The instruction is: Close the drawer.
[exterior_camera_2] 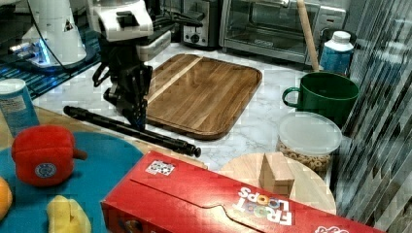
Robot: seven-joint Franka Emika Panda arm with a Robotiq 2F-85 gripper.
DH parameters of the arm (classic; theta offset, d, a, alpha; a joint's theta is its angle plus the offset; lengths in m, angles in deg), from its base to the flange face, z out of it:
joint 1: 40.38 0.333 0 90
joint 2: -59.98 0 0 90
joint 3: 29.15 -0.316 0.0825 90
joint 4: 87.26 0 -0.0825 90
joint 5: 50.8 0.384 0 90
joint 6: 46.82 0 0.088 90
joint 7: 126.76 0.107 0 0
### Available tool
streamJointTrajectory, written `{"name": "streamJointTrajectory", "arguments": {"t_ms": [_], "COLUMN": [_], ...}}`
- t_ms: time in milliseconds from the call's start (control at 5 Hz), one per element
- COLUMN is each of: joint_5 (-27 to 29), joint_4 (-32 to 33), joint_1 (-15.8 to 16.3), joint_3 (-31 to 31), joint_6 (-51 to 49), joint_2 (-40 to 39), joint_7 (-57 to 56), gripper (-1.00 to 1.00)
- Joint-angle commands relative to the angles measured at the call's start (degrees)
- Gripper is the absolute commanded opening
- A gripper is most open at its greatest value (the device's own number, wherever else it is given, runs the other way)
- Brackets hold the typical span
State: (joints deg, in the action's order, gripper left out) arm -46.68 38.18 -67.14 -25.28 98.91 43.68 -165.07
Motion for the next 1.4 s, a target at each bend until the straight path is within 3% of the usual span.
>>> {"name": "streamJointTrajectory", "arguments": {"t_ms": [200,600,1400], "joint_5": [-1.3,-2.8,-2.5], "joint_4": [-7.5,-9.5,-9.5], "joint_1": [-5.7,-4.4,-4.1], "joint_3": [3.8,5.4,5.7], "joint_6": [12.0,5.1,5.1], "joint_2": [-2.8,-1.8,-1.8], "joint_7": [-6.6,-3.9,-4.1], "gripper": [-1.0,-1.0,-1.0]}}
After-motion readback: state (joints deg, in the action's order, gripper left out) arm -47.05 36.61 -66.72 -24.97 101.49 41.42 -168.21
